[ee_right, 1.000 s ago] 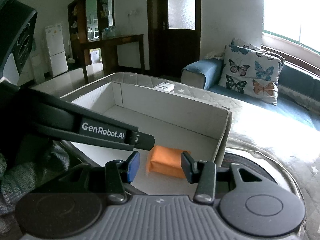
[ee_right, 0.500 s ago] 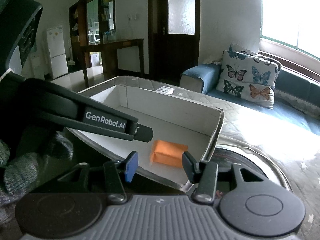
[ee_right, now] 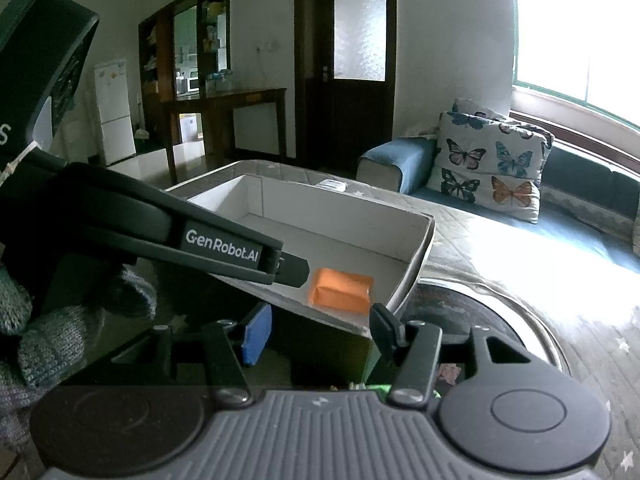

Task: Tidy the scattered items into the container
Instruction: 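Withdraw the open left gripper up out of the box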

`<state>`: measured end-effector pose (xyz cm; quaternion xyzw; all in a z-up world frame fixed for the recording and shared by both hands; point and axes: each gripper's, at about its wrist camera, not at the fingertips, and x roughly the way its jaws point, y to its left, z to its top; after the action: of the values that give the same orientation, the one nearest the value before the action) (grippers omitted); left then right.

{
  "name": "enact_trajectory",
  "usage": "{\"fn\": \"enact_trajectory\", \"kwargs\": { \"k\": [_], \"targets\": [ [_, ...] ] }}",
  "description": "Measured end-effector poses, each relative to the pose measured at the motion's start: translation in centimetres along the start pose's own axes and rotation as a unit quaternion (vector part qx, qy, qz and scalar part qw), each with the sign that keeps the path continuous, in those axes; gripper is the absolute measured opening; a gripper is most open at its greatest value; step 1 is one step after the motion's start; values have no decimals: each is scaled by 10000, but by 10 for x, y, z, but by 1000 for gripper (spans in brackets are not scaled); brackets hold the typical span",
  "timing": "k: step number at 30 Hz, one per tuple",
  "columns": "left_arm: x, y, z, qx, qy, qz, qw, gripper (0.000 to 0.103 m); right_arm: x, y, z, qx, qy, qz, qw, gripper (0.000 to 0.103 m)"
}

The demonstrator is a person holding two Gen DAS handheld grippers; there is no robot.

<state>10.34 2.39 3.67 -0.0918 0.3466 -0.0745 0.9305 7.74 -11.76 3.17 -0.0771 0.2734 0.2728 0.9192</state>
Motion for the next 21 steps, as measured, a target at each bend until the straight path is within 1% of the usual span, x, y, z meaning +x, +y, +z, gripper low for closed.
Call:
{"fn": "enact_trajectory", "kwargs": {
  "k": [2,10,13,21],
  "targets": [
    [-3,-2,-3,19,-1,13,10000,26,-5,2,-3,6,-10,-25,10000,61],
    [-16,-10,-13,70,-42,83,9999,27,-19,5,-14,68,-40,-64,9999,63],
    [-19,-12,-18,85,-39,123,9999,27,-24,6,-18,78,-52,-96,9999,68],
    [-25,-20,-29,172,-7,194,9997,27,-38,10,-30,35,-85,-177,9998,70]
  ]
}}
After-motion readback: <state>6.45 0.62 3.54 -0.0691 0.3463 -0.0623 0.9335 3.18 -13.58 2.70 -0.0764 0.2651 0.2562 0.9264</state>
